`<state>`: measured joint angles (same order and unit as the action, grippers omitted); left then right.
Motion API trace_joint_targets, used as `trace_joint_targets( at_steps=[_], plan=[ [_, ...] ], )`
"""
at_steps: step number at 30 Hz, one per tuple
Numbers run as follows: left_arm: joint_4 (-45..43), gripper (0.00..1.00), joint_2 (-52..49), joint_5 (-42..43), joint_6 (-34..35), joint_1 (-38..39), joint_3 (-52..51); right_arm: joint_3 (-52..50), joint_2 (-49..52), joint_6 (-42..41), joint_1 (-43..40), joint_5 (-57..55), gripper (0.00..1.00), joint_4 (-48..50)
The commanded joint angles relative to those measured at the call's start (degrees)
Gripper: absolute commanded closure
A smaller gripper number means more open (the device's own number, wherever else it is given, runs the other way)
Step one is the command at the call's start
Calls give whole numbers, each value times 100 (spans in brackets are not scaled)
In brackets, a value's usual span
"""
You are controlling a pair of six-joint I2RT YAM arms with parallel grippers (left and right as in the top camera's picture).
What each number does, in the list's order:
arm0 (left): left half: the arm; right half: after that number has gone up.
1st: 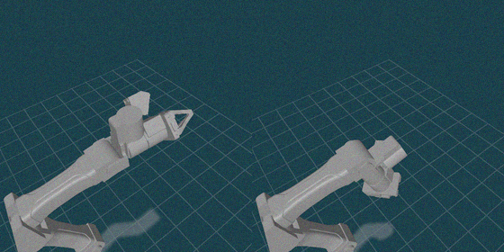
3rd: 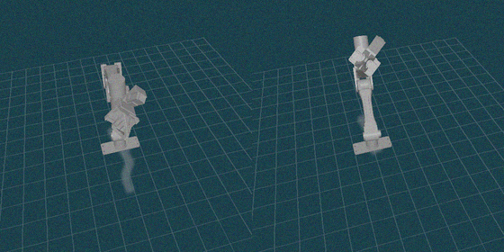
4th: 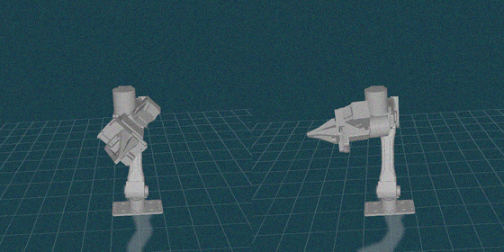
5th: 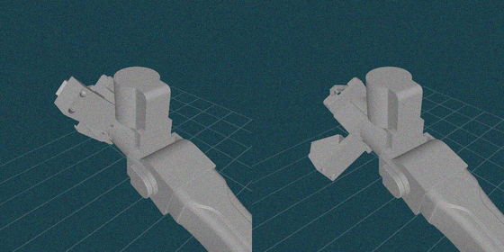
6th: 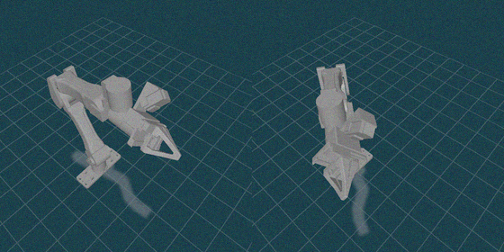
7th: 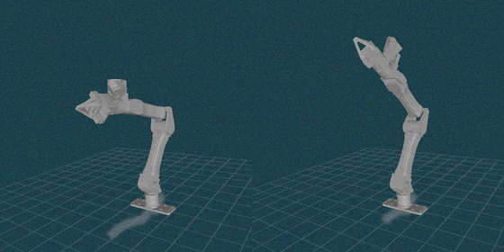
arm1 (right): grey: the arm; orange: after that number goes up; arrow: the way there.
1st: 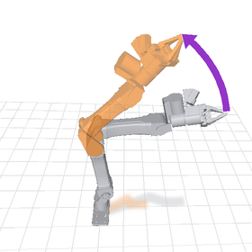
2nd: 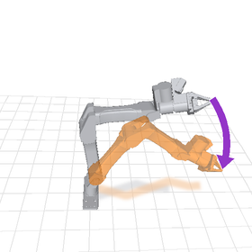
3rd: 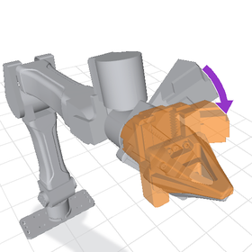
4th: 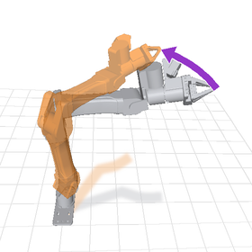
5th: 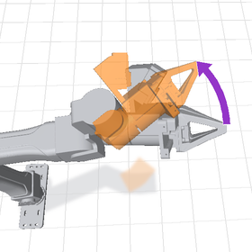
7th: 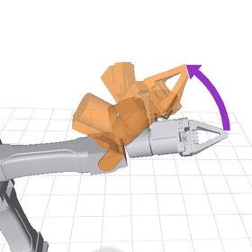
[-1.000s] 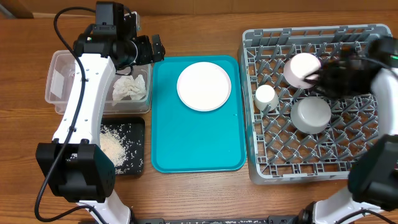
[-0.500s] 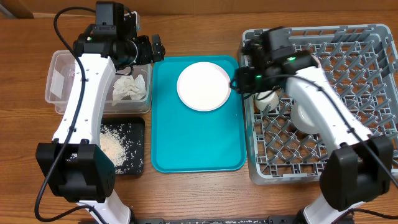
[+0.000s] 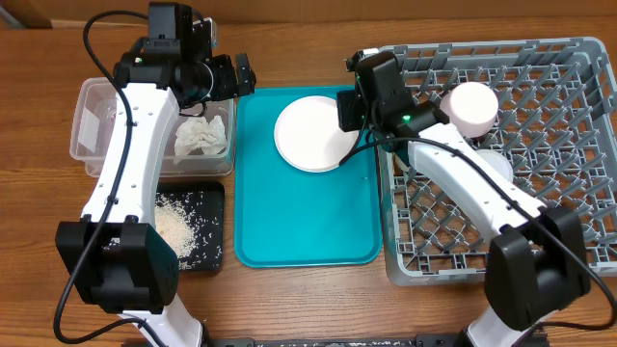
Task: Sort waste into correct bins and load items into the dishwasher
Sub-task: 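Release the bowl and move the right gripper to the white plate, then grasp the white plate's edge with the right gripper and tilt it up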
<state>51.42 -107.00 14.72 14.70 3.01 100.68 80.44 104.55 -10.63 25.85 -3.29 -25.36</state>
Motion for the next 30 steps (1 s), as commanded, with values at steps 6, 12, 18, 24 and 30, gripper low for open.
trace_joint_targets(
  at_steps=[6,12,18,24,30],
  plan=[
    [-4,0,138,-17,33,17,105,-68,752,13,66,824,57,223],
    [-2,0,138,-17,33,17,105,-68,1180,13,424,1134,64,168],
    [-2,0,138,-17,33,17,105,-68,1576,15,970,1132,66,101],
    [-2,0,138,-17,33,17,105,-66,1604,13,1370,1158,67,-208],
    [-2,0,138,-17,33,17,105,-63,1600,9,1593,1550,67,-525]
  ],
)
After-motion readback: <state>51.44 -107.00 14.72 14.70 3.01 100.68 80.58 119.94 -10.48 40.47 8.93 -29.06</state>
